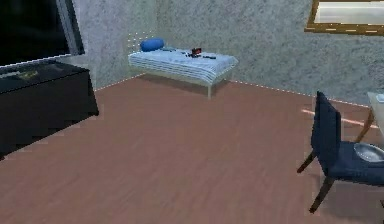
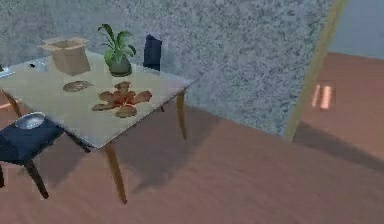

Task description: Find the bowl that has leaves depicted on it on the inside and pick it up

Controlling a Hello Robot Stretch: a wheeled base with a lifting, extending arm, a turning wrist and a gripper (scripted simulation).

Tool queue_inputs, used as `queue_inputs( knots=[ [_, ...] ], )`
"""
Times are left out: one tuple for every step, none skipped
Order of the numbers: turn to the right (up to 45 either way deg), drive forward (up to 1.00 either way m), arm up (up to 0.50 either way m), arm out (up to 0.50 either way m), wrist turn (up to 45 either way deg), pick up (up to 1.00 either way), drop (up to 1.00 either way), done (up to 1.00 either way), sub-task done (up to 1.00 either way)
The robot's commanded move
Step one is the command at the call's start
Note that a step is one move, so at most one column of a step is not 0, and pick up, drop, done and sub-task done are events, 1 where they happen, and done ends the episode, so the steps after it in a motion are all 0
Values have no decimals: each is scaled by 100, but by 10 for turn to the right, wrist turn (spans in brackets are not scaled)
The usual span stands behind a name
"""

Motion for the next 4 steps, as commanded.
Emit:
queue_inputs(
  knots=[
    [-90,0,0,0,0,0,0,0,0],
    [0,45,0,0,0,0,0,0,0],
    [-420,0,0,0,0,0,0,0,0],
    [0,100,0,0,0,0,0,0,0]
  ],
)
